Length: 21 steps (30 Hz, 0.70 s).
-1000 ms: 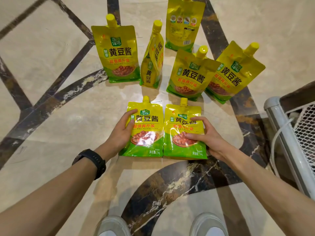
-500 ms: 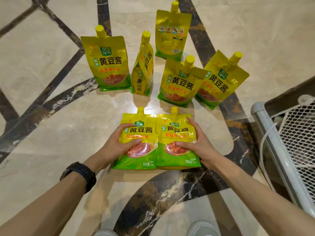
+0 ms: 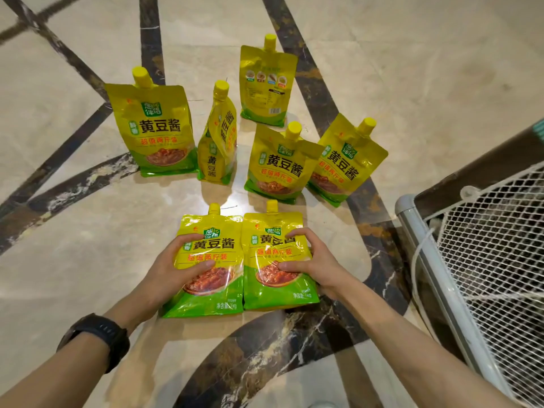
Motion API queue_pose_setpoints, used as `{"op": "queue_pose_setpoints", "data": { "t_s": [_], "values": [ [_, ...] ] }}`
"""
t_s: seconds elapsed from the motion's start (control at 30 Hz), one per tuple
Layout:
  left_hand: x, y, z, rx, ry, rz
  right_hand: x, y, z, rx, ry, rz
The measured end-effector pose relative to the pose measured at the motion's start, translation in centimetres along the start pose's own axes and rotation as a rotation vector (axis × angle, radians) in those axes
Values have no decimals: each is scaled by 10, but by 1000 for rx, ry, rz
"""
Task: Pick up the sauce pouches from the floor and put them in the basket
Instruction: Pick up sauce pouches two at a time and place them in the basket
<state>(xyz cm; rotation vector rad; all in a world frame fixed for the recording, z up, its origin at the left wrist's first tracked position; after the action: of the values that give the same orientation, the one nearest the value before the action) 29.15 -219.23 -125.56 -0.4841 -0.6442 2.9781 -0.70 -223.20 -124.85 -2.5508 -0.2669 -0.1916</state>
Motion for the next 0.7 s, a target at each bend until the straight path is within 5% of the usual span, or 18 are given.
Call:
{"op": "queue_pose_setpoints", "data": {
  "t_s": [0.7],
  "values": [
    [0,-8,4,-9,48,-4,10,-16,2,61,130,71]
  ]
}}
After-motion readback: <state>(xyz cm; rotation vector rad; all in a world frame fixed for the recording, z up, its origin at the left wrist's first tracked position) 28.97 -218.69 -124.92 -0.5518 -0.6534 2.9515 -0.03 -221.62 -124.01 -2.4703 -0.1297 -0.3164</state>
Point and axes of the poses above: each hand's wrist, its own y-axis towards the middle knuckle, its own x-axis out of the palm, z = x × y, the point moved 2 cm from there along y, towards the middle knuckle, and after that the axes turned 12 degrees about y, right-handed, at the moved point
